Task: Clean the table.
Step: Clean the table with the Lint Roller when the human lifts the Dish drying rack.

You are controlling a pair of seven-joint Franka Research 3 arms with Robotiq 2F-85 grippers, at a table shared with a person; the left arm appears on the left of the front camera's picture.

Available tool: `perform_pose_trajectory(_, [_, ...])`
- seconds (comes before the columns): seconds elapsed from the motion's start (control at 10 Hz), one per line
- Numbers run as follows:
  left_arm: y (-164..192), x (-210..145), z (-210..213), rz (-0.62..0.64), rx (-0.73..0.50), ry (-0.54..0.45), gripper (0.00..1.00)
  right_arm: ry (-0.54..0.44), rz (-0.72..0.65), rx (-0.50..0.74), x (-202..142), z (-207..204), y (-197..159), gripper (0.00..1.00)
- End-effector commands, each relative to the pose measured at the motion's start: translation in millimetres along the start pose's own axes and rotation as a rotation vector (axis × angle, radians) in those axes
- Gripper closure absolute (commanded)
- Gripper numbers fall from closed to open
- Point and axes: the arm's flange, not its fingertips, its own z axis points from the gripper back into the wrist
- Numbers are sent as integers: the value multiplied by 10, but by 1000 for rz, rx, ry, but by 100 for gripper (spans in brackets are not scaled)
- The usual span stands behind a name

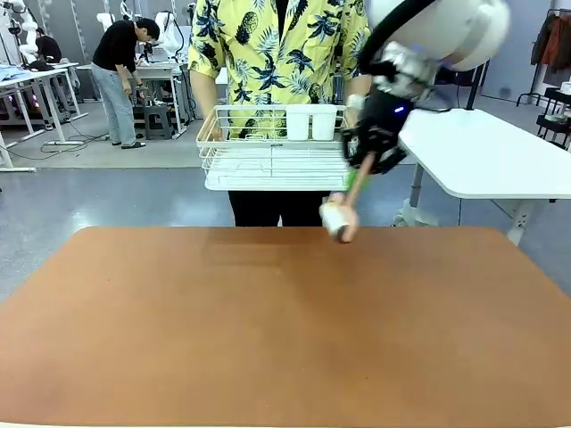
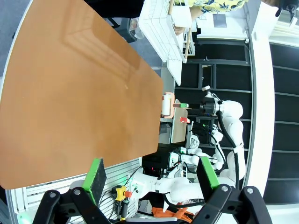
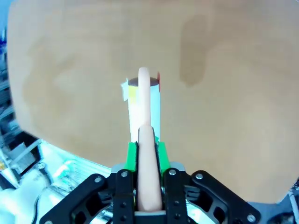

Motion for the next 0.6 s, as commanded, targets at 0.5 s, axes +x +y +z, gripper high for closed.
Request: perform_pose_trajectory(0.5, [5, -27, 9, -17, -10, -5, 0, -72, 1, -112, -609, 37, -1429, 79])
